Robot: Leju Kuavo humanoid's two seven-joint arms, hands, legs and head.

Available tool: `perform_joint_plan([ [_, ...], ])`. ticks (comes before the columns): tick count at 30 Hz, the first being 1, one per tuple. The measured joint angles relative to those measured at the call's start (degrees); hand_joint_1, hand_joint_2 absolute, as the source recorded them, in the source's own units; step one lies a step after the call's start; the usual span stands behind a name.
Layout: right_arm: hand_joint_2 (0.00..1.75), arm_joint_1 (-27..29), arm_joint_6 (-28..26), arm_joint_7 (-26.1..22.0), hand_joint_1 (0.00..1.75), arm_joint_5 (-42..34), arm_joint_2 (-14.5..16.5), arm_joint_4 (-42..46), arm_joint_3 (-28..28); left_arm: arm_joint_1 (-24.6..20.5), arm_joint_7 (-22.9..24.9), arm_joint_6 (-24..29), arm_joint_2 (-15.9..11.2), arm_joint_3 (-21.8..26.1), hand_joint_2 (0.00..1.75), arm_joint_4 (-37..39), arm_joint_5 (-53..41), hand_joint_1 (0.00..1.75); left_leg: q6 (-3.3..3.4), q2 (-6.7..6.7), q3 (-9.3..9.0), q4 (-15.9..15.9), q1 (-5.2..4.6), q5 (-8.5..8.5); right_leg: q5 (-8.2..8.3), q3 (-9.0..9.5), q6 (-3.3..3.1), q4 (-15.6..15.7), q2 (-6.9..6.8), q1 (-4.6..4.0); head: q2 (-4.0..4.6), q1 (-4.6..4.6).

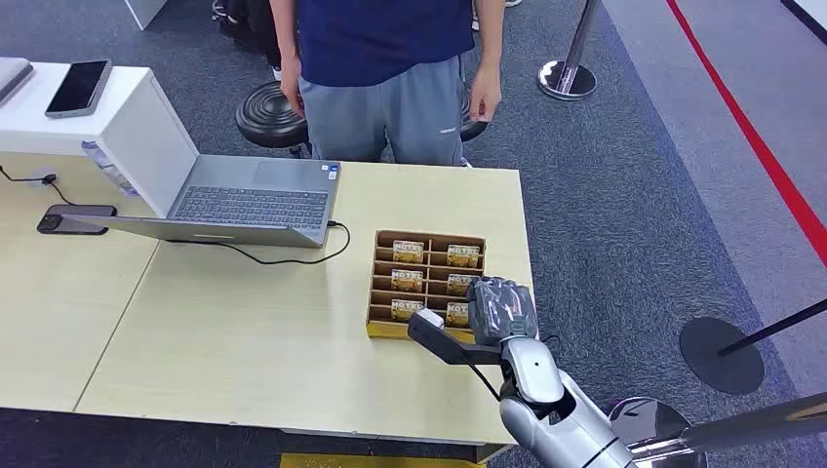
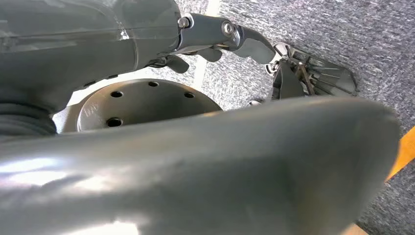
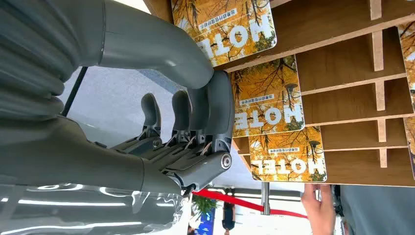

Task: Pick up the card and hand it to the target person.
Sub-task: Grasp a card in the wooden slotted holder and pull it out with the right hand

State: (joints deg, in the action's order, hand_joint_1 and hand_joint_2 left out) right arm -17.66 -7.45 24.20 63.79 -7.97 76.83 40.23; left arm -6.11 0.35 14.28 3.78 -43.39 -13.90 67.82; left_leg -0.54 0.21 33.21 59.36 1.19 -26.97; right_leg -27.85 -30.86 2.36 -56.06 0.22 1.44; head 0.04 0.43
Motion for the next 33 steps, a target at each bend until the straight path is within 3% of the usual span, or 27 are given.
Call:
perform_joint_plan([
  [11,1.75,1.6,0.2,-0.4,0.86,1.6,0.4,1.4,-1.3,0.0,0.0,0.6,0.1,0.0,0.00,0.0,-0.1,0.00,0.01,0.00,0.01,0.0,0.00,0.01,0.04,0.00,0.04,0.0,0.02,0.00,0.00,-0.01],
  [22,1.75,3.1,2.0,-0.2,0.85,2.2,0.4,7.8,-1.4,0.0,-0.1,1.3,0.3,0.0,0.00,0.0,0.1,0.00,0.01,0.00,0.02,0.0,0.00,0.01,0.03,-0.02,0.04,0.0,0.02,0.00,0.00,-0.01],
  [27,1.75,3.3,2.4,-0.2,0.74,2.2,0.4,9.6,-1.4,0.0,-0.1,1.4,0.4,0.0,0.00,0.0,0.1,0.00,0.01,0.00,0.02,0.0,0.00,0.01,0.03,-0.01,0.04,0.0,0.02,0.00,0.00,0.00],
  [29,1.75,3.3,2.4,-0.2,0.63,2.1,0.4,9.9,-1.4,0.0,-0.1,1.5,0.5,0.0,0.00,0.0,0.1,0.00,0.01,0.00,0.02,0.0,0.00,0.01,0.03,-0.01,0.04,0.0,0.02,0.00,0.00,0.00],
  [33,1.75,3.5,2.5,-0.3,0.06,1.9,0.4,10.4,-1.4,0.0,-0.1,1.5,0.5,0.0,0.00,0.0,0.1,0.00,0.01,0.00,0.02,0.0,0.00,0.01,0.03,-0.01,0.04,0.0,0.02,0.00,0.00,-0.01],
])
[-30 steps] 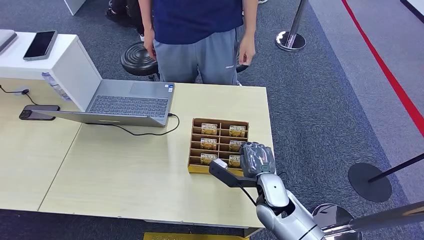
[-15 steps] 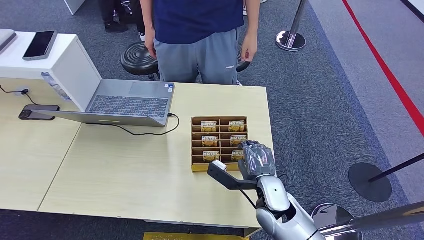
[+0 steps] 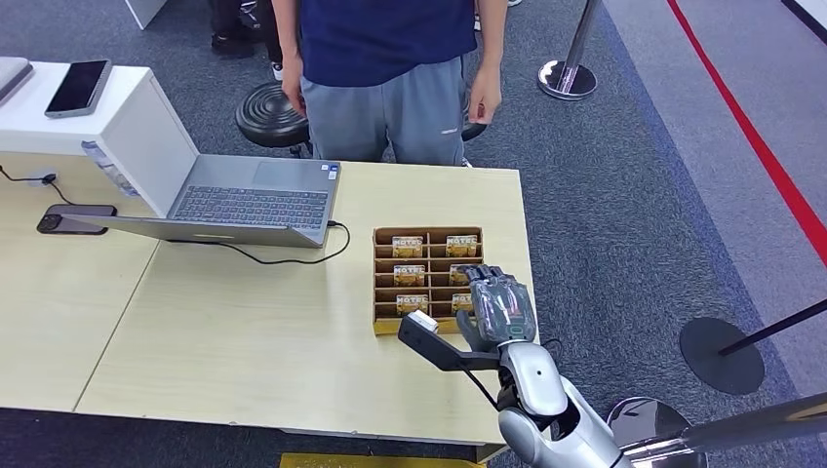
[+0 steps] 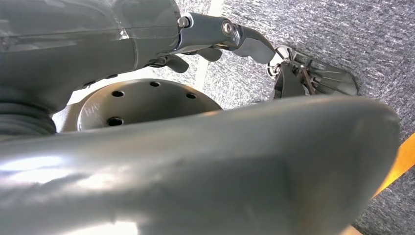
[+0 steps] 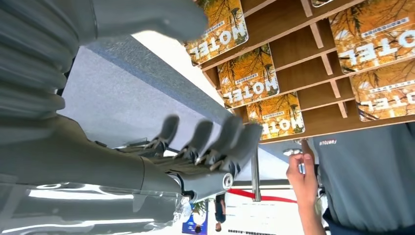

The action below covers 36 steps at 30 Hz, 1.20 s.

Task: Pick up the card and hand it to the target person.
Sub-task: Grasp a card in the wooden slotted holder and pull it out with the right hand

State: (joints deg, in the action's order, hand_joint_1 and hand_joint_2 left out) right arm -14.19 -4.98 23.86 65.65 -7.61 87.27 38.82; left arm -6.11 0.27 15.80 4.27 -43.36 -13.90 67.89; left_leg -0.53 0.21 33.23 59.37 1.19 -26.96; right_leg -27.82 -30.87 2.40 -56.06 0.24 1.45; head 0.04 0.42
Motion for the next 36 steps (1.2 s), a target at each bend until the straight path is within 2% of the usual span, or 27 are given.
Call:
perform_joint_plan([
  [20,1.75,0.4,0.0,-0.5,0.06,-0.8,0.0,0.0,-0.8,0.0,0.1,0.1,0.1,0.0,0.00,0.0,0.0,0.00,0.00,0.00,0.01,0.0,0.00,0.00,0.00,0.00,0.00,0.0,0.00,0.00,0.00,-0.01],
  [25,1.75,0.4,0.0,-0.5,0.28,-0.8,0.0,0.0,-0.8,0.0,0.1,0.2,0.1,0.0,0.00,0.0,0.0,0.00,0.00,0.00,0.01,0.0,0.00,0.00,0.00,0.00,0.00,0.0,0.00,0.00,0.00,0.00],
  [32,1.75,0.4,0.0,-0.5,0.40,-0.9,0.0,0.0,-0.8,0.0,0.2,0.2,0.2,0.0,0.00,0.0,-0.1,0.00,0.00,0.00,0.01,0.0,0.00,0.00,0.00,0.00,0.00,0.0,0.00,0.00,0.00,-0.01],
  [35,1.75,0.5,0.2,-0.6,0.78,-1.2,0.0,-0.1,-0.9,0.0,0.3,0.3,0.2,0.0,0.00,0.0,-0.1,0.00,0.00,0.00,0.01,0.0,0.00,0.00,0.00,0.00,0.00,0.0,0.00,0.00,0.00,-0.01],
  [36,1.75,0.5,0.2,-0.7,0.96,-1.4,0.0,-0.1,-1.0,0.0,0.4,0.3,0.2,0.0,0.00,0.0,-0.1,0.00,0.00,0.00,0.01,0.0,0.00,0.00,0.00,0.00,0.00,0.0,0.00,0.00,0.00,0.00],
])
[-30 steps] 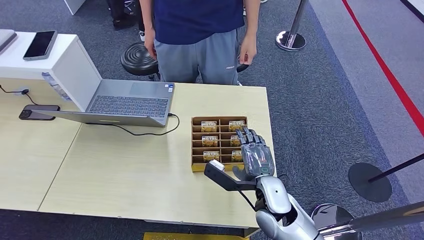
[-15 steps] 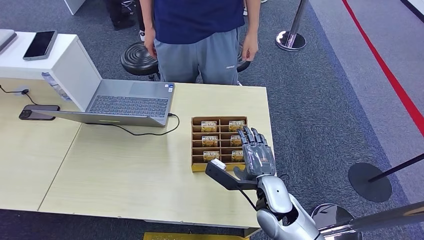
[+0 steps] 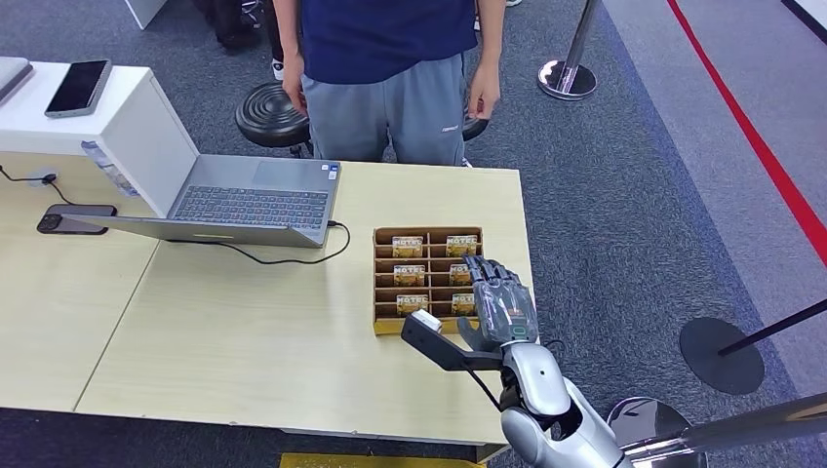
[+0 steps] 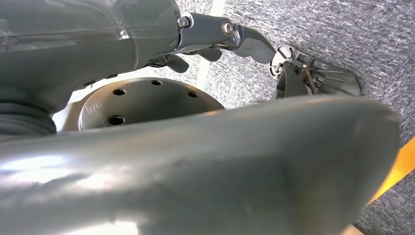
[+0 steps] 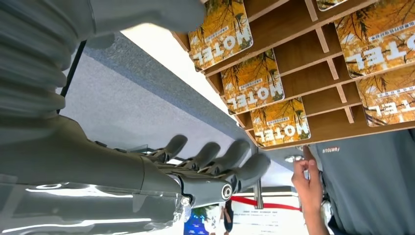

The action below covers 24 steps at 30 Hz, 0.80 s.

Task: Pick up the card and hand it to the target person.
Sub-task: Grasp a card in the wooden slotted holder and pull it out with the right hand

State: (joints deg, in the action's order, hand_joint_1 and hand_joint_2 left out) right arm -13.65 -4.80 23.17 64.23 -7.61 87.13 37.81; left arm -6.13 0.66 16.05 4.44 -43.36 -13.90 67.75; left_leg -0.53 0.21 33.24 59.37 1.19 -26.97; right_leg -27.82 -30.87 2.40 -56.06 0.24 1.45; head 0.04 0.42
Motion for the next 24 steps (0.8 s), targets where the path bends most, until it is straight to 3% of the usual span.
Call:
perform_joint_plan([
  [3,1.75,0.2,0.0,-0.7,1.23,-0.7,0.0,-0.4,-0.2,0.0,0.3,0.0,0.0,0.0,0.00,0.0,-0.1,0.00,0.00,0.00,0.00,0.0,0.00,0.00,0.00,0.00,0.00,0.0,0.00,0.00,0.00,0.00],
  [6,1.75,0.3,-0.1,-1.4,1.16,-1.3,0.3,-1.1,-0.3,0.0,0.4,0.0,0.1,0.0,0.00,0.0,-0.3,0.00,0.00,0.00,0.01,0.0,0.00,0.00,0.00,0.00,0.00,0.0,0.00,0.00,0.00,0.00],
  [13,1.75,0.6,-0.4,-2.1,1.25,-2.0,1.1,-2.6,-0.3,-0.1,0.4,0.2,0.2,0.0,0.00,0.0,-0.9,0.00,0.00,0.00,0.01,0.0,0.00,0.00,0.00,0.00,0.00,0.0,-0.01,0.00,0.00,0.01],
  [24,1.75,0.6,-0.4,-2.4,1.07,-2.4,1.9,-4.5,-0.3,-0.1,0.4,0.2,0.3,0.0,0.00,0.0,-1.0,0.00,0.00,0.00,0.01,0.0,0.00,0.00,0.00,0.00,0.00,0.0,-0.01,0.00,0.00,-0.01],
])
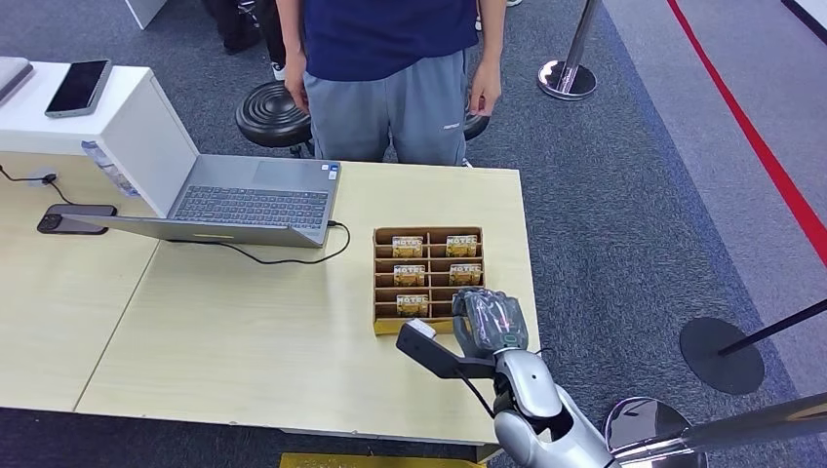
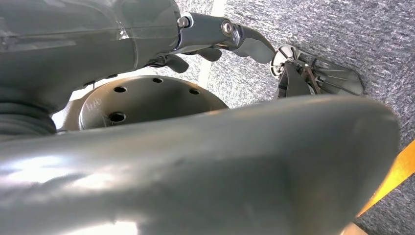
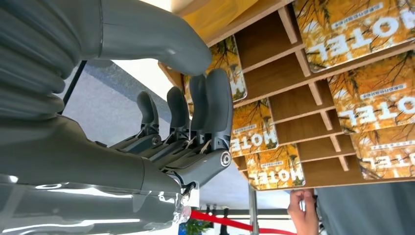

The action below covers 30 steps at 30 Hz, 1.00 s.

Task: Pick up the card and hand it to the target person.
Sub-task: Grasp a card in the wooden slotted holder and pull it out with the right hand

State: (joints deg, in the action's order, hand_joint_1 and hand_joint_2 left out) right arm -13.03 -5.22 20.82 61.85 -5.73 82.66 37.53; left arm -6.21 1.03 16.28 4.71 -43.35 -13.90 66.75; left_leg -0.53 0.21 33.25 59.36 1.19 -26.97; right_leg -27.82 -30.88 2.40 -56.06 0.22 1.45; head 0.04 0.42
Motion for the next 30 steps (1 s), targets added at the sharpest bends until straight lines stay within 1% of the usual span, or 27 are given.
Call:
perform_joint_plan([
  [3,1.75,0.0,0.0,-0.2,0.97,-0.1,0.2,-0.4,0.0,0.0,0.0,0.0,0.0,0.0,0.00,0.0,0.0,0.00,0.00,0.00,0.00,0.0,0.00,0.00,0.00,0.00,0.00,0.0,0.00,0.00,0.00,0.01],
  [6,1.75,0.0,0.0,-0.3,0.74,-0.2,0.4,-0.8,0.0,0.0,0.0,0.0,0.0,0.0,0.00,0.0,-0.1,0.00,0.00,0.00,0.00,0.0,0.00,0.00,0.00,0.00,0.00,0.0,0.00,0.00,0.00,0.01],
  [7,1.75,0.0,0.0,-0.4,0.63,-0.2,0.5,-0.9,0.0,0.0,0.0,0.0,0.0,0.0,0.00,0.0,-0.1,0.00,0.00,0.00,0.00,0.0,0.00,0.00,0.00,0.00,0.00,0.0,-0.01,0.00,0.00,0.01],
  [10,1.75,0.0,-0.1,-0.4,0.43,-0.2,0.5,-1.1,0.0,0.0,-0.1,0.0,0.0,0.0,0.00,0.0,-0.1,0.00,0.00,0.00,0.01,0.0,0.00,0.00,0.00,0.00,0.00,0.0,-0.01,0.00,0.00,0.01],
  [30,1.75,0.0,-0.8,-0.3,0.50,1.3,0.5,-1.0,0.0,0.0,0.0,0.0,0.1,0.1,0.00,0.0,-0.9,0.00,0.00,0.00,0.00,0.0,0.00,0.00,0.00,0.00,0.00,0.0,0.00,0.00,0.00,0.00],
])
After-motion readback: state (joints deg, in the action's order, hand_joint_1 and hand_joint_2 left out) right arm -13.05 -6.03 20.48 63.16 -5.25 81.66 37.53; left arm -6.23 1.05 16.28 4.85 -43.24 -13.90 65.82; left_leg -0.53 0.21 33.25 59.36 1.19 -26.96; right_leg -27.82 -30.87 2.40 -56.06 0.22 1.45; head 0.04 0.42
